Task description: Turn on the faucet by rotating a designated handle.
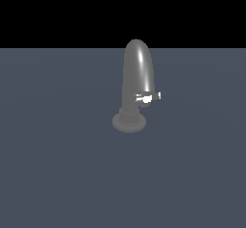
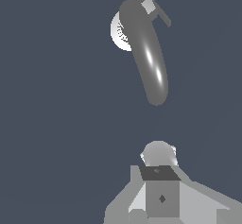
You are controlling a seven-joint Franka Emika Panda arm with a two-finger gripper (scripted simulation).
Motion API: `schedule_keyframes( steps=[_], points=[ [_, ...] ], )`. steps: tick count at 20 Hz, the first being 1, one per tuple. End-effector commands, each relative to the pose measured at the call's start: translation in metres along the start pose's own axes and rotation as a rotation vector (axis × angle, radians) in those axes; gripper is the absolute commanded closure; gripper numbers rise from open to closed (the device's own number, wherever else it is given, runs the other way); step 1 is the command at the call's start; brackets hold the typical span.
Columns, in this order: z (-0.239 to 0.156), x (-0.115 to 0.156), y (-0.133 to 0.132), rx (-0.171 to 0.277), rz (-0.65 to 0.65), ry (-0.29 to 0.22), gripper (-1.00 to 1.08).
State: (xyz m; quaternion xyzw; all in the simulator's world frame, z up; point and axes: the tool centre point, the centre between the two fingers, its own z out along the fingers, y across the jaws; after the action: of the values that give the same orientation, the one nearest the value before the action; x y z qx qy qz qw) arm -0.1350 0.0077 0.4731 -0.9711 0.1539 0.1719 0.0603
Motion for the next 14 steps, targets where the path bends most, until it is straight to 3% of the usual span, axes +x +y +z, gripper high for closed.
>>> schedule_keyframes(
  steps=[1,14],
  points=[
    [-0.001,0.013,-0.002,0.015,0.036,-0.043,1.08],
    [0.006,0.082,-0.007,0.095,0.226,-0.271,1.08]
  ],
)
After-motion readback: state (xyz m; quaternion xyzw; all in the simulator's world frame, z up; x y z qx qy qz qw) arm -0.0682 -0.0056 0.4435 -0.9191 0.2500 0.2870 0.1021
